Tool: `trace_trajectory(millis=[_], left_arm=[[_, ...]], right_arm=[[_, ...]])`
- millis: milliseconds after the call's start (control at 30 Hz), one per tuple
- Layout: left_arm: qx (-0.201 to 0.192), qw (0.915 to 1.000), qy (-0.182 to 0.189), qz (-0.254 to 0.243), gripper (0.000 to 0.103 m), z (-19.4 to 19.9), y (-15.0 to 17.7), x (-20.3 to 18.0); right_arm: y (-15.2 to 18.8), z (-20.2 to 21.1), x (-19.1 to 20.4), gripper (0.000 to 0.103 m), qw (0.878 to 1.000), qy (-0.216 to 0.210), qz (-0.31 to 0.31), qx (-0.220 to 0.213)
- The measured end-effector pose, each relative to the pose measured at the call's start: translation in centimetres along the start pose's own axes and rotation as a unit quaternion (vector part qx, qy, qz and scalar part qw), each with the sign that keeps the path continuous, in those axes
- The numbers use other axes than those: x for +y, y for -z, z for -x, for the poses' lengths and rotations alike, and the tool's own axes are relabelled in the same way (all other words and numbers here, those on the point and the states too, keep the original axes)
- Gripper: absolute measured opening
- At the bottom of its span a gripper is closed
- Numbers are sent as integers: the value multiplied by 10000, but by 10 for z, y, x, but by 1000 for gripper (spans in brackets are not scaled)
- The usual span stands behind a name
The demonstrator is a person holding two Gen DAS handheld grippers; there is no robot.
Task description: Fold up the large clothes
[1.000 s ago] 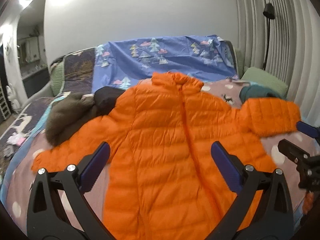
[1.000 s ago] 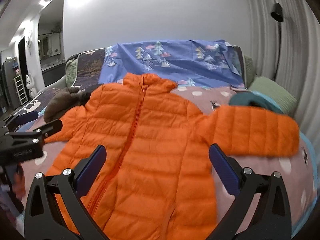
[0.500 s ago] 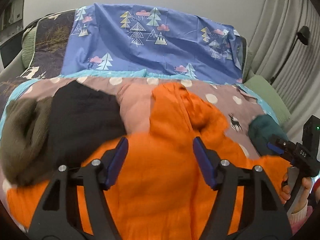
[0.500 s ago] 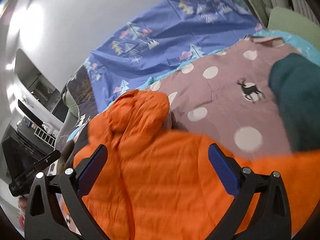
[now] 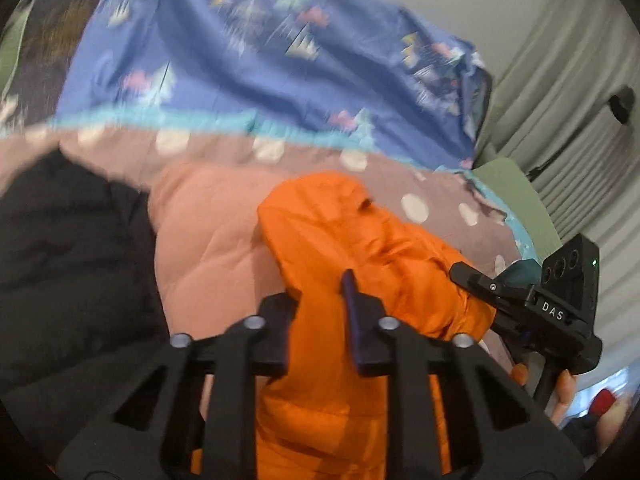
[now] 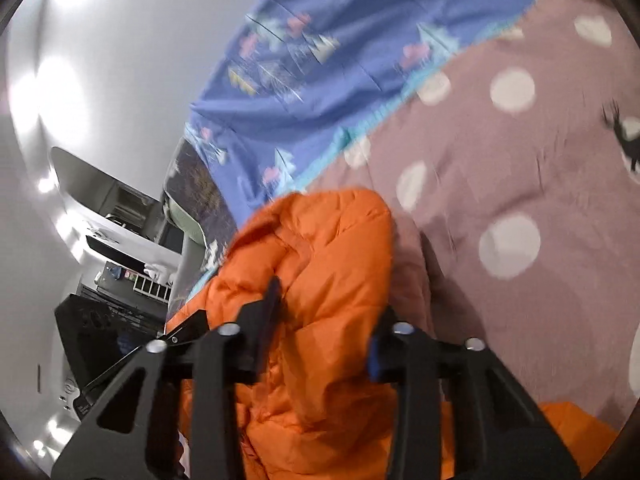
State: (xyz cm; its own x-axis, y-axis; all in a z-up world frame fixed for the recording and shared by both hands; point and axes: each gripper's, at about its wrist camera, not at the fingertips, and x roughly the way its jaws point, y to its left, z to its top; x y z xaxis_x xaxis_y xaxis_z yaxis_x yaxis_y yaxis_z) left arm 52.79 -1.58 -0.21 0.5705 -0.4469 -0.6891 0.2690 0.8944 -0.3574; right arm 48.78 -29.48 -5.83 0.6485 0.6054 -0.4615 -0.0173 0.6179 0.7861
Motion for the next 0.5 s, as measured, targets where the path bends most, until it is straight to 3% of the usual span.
trace_trajectory(millis=[233, 333, 367, 433, 500], left_arm=[[-774, 9919, 519, -861, 16, 96, 27, -35], [-1067, 9851, 556, -1232, 31, 150, 62, -41], [-1116, 9839, 591, -1267, 38, 162, 71, -42], [-1217, 9815, 757, -1271, 47, 195, 102, -38], [-1227, 9803, 858, -1292, 50, 216, 130, -35]], right_arm=[[31, 86, 63, 22, 9891, -607, 1338, -124], [67, 128, 83, 26, 9774, -441, 2067, -35], [86, 145, 87, 28, 9720, -319, 2326, 40], [114, 162, 87, 48, 9654, -124, 2602, 124], [150, 185, 84, 57, 9543, 233, 2976, 166]])
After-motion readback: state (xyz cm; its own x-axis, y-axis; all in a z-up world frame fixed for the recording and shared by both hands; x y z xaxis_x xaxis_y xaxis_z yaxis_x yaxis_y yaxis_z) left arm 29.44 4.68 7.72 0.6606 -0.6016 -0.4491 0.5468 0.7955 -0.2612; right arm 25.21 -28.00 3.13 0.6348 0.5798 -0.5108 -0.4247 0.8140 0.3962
